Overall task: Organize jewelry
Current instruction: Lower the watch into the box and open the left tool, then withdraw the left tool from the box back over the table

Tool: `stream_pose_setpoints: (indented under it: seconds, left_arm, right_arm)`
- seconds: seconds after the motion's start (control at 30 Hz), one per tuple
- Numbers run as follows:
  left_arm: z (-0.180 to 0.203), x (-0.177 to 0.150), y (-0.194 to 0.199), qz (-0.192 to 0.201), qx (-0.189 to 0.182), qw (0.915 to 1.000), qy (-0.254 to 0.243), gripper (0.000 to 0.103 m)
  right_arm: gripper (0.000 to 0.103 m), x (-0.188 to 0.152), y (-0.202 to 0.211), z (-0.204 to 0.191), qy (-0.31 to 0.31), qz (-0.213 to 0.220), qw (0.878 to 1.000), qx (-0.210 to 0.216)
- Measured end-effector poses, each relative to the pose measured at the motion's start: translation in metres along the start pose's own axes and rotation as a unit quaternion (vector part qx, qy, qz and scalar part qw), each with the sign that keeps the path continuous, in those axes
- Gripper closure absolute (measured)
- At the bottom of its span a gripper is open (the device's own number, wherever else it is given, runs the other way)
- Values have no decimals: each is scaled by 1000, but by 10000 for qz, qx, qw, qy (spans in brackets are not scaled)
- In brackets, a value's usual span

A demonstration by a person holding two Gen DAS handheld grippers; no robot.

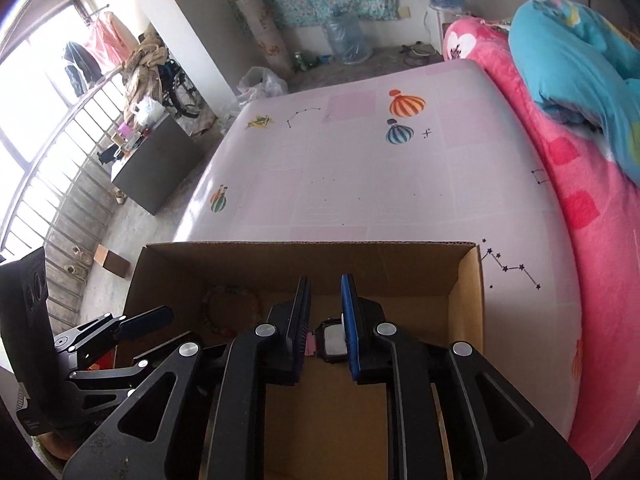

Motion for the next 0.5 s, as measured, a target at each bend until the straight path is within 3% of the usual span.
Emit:
stream_pose_setpoints:
  seconds: [0.17,0.27,0.37,0.43,0.5]
  left_arm:
    - [2,-23,64,797,-165,9962,-302,44]
    - [2,-55,106,1352,-211,9888,-589,40]
    - [2,-95,136,1776,-532,9797,-759,37]
    - [5,-123,146,1891,-779,9748,-894,35]
    - [9,-149,150,1871,-840,9732,-1036,35]
  right_arm:
    - [81,-28,72,12,-20,678,9956,645]
    - [79,-61,114,20,-115,940,9890,1134]
    - [79,-99,145,27,-192,1119,9816,1535]
    - [79,-125,161,31,-219,1343,9776,1607]
    - [79,-152,175,33,-200,1716,9761,1319]
Point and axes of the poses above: each gripper's, at about its wrist camera, not at the fingertips, and y roughly against the way its jaws point, z to its right, x to its top, the point moved 2 cm from there along -y, roughly the way its jaws point, and after that the axes turned 3 degrees about -y, right-handed, at the moved point
